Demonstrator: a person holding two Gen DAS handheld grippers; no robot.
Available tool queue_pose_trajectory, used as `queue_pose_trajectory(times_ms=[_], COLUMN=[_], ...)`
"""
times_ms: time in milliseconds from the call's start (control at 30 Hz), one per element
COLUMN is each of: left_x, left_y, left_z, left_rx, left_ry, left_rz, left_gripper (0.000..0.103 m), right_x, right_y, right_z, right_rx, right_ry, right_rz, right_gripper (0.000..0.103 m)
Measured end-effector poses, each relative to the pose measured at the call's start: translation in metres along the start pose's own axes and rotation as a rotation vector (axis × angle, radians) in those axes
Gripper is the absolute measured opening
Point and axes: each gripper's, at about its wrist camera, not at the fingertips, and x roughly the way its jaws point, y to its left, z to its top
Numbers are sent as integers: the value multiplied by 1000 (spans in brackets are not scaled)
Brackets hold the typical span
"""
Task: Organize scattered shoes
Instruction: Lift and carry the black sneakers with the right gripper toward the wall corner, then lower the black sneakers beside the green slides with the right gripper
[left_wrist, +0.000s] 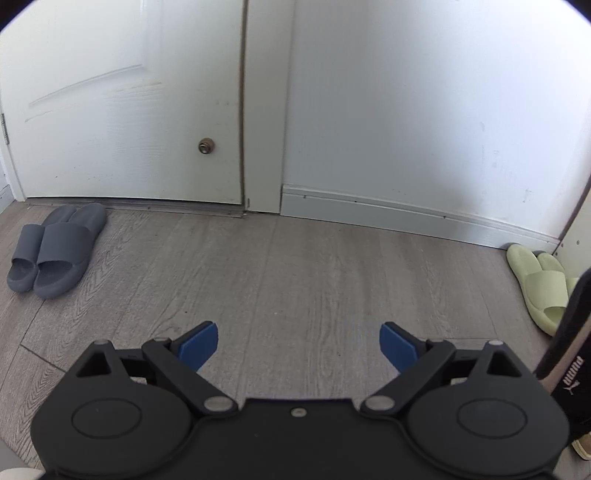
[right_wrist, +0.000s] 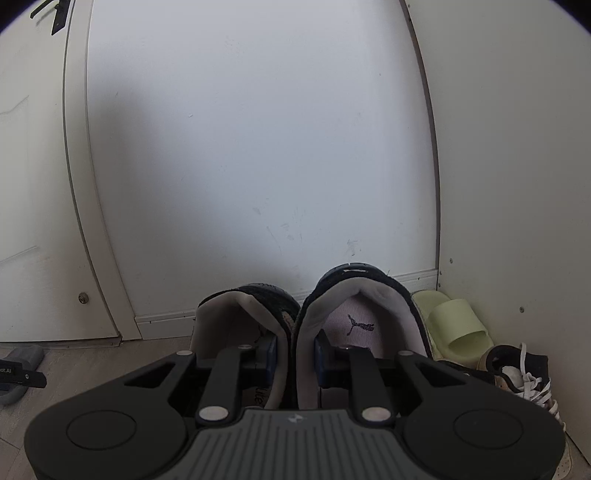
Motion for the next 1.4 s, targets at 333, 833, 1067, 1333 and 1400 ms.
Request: queue_pose_trajectory(times_ms=[333,833,1067,1333,1400], left_x=[43,89,104,110,110], left_y=[-42,-83,-96,-103,-102], left_z=[10,7,4,-4,-5], left_rx=[13,99,113,133,137], left_ry=[52,137,171,191,193], left_rz=[-35,-68,-87,-94,-90], left_gripper=[95,95,95,95,95], right_x=[80,199,211,223,223], right_y=[7,-21,-18,-22,-22], right_z=[-13,-40,-44,-45,-44], right_rx=[-31,10,-21,-43,-45], right_ry=[96,306,331,362,373], right_rz=[75,62,50,37,39], right_gripper=[23,24,24,25,27])
